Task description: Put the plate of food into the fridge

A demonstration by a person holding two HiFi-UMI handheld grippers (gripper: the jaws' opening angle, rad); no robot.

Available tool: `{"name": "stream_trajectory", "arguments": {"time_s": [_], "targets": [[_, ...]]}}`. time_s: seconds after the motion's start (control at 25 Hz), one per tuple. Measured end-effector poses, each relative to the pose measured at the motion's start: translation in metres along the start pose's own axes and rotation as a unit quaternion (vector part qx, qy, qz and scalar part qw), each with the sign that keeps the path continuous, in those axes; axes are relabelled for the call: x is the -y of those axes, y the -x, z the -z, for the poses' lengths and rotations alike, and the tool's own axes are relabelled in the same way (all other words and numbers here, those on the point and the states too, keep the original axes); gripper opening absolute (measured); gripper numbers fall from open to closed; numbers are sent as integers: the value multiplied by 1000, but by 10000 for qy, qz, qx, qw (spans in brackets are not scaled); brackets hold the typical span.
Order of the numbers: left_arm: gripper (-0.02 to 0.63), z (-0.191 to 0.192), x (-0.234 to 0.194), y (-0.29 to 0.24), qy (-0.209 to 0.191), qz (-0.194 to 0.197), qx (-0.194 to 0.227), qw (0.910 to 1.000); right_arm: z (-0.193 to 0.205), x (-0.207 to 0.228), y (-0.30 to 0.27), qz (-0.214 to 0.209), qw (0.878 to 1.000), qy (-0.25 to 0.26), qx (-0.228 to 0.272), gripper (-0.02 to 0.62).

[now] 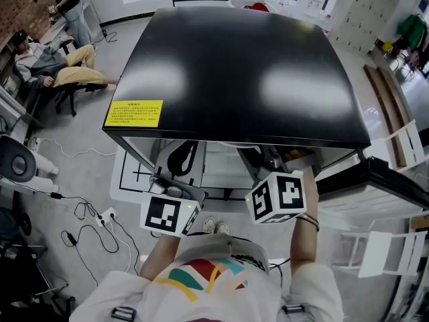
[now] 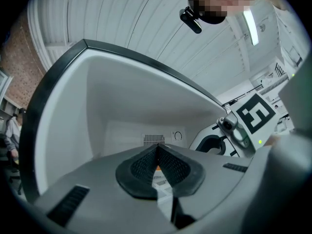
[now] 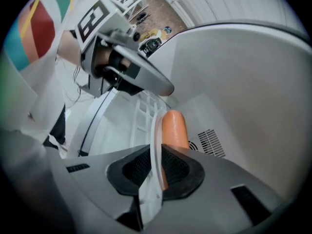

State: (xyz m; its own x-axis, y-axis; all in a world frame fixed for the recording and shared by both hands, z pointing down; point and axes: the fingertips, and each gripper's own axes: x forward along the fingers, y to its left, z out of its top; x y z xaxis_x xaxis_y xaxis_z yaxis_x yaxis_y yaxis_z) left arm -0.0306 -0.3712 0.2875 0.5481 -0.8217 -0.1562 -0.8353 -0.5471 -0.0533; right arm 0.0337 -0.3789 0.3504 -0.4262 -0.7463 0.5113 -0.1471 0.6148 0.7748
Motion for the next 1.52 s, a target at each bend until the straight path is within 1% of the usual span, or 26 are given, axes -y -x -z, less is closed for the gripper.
{"name": "stream_trajectory", "arguments": {"time_s": [0.08,0.16,0.24,0.32,0.44,0.48,0.6,0.64,0.68,0.72,0.8,0.84,0.92,0.96,1.08,1.2,1.24,1.32,1.44,1.52], "targets": [[5,1,2,0,-1,33,-6,10000,-5,0,2,-116,9992,-314,210,41],[6,0,3,-1,1,66,0,10000,-8,1,4,-96,9991,-332,257,44],[6,0,3,0,13,87,-1,10000,-11,0,5,-160,9987,-335,360,60],[6,0,3,0,26,114,-6,9999,-16,0,9,-318,9964,-468,625,72],[5,0,5,-1,52,157,2,9999,-28,3,20,-597,9870,-895,1193,84],[6,0,6,-1,65,168,8,9998,-31,3,22,-674,9842,-1007,1290,84],[6,-2,7,-1,102,173,32,9998,-32,-5,22,-755,9834,-1051,1274,84],[5,-2,8,-1,100,178,34,9998,-34,-7,24,-751,9821,-1073,1356,84],[6,-2,8,0,94,185,35,9998,-38,-6,28,-744,9784,-1138,1560,84],[6,-1,8,0,93,187,38,9998,-44,-3,35,-739,9720,-1246,1848,83],[5,-2,7,1,107,173,49,9998,-54,6,50,-696,9570,-1549,2351,84],[5,-3,6,1,115,163,61,9998,-56,11,56,-624,9512,-1708,2493,83],[6,-5,6,2,116,157,93,9998,-56,20,66,-342,9383,-2090,2734,83],[5,-7,6,3,110,159,110,9998,-56,25,71,-147,9277,-2328,2916,83],[6,-11,7,5,95,156,161,9997,-57,38,92,480,8868,-2886,3577,83],[6,-15,8,7,79,142,198,9997,-47,52,117,1346,8379,-3386,4065,83],[6,-15,9,8,76,138,206,9997,-42,54,124,1626,8238,-3538,4120,83],[6,-16,11,9,70,134,222,9996,-35,57,134,2068,8005,-3825,4123,83],[6,-18,13,11,58,133,251,9996,-24,57,147,2544,7727,-4141,4083,83],[6,-19,16,13,58,136,260,9996,-16,57,154,2813,7517,-4371,4060,83]]}}
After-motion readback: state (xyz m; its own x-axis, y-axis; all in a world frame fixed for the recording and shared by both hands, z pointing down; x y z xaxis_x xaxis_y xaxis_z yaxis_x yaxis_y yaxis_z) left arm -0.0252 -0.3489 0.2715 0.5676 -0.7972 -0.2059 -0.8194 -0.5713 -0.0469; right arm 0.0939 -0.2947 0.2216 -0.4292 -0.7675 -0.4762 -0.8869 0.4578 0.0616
